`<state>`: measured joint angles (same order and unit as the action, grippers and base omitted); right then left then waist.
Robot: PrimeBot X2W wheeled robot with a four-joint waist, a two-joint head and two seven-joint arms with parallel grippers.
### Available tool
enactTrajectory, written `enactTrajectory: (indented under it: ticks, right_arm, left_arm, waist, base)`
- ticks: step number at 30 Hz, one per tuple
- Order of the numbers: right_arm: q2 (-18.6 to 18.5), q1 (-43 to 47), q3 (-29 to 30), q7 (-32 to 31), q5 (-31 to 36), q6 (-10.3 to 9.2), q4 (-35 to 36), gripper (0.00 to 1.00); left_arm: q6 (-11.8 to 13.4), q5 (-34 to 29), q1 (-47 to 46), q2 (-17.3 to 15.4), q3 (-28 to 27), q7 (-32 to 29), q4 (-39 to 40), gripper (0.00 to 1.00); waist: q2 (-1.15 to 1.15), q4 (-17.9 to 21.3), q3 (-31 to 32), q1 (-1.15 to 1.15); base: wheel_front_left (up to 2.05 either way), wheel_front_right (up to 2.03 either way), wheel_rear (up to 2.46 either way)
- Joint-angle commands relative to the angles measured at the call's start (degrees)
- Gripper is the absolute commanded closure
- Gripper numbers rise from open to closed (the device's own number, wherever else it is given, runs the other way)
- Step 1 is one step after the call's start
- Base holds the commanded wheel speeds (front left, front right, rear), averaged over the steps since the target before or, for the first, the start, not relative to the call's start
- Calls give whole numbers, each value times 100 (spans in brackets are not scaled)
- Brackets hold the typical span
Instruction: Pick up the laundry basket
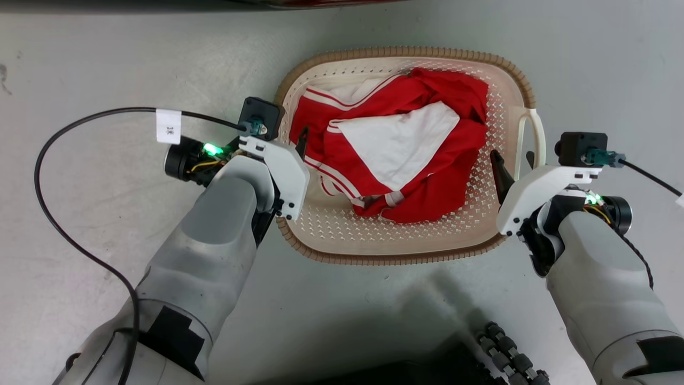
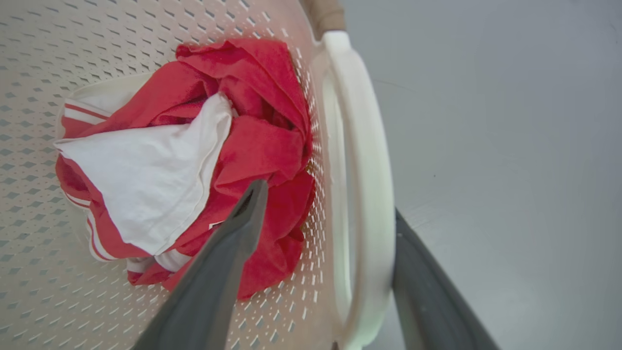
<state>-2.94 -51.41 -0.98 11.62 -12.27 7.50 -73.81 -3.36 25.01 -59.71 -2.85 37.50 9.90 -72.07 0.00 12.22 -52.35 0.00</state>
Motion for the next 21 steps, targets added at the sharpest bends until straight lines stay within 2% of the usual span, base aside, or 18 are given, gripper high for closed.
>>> enactTrajectory:
  ticks: [1,2,3,4,5,6,13,21]
  right_arm:
    - [10,-70,-74,-30,-150,-2,-5,0]
    - [11,-76,-122,-40,-228,-2,-6,0]
    - [11,-80,-157,-48,-333,-2,-6,0]
    - [12,-87,-210,-50,-410,-2,-7,35]
    - [15,-94,-281,-101,-516,-1,-8,76]
    - [27,-100,-347,-126,-603,7,-8,100]
    - [53,-85,-750,-128,-1135,-1,9,100]
    - [40,62,-989,-145,-1326,-1,9,100]
  left_arm:
    - [-1,35,-62,-5,35,-14,-32,0]
    - [-7,51,-68,-5,45,-31,-42,0]
    - [-22,63,-77,-6,59,-36,-49,4]
    - [-47,79,-85,-7,81,-1,-36,60]
    - [-99,127,-63,-6,98,-85,-45,100]
    - [-119,120,-61,-4,130,-108,-53,100]
    - [-201,207,-14,4,230,-11,-81,100]
    - [-258,296,1,35,355,5,-70,100]
  waist:
    - [0,-4,-46,0]
    - [0,-7,-61,0]
    - [0,-10,-76,0]
    - [0,-12,-92,0]
    - [0,-14,-103,0]
    - [0,-18,-113,0]
    - [0,-16,-84,0]
    - [0,-42,91,0]
  base:
    - [0,0,0]
    - [0,0,0]
    - [0,0,0]
    - [0,0,0]
    - [0,0,0]
    - [0,0,0]
    - [0,0,0]
    - [0,0,0]
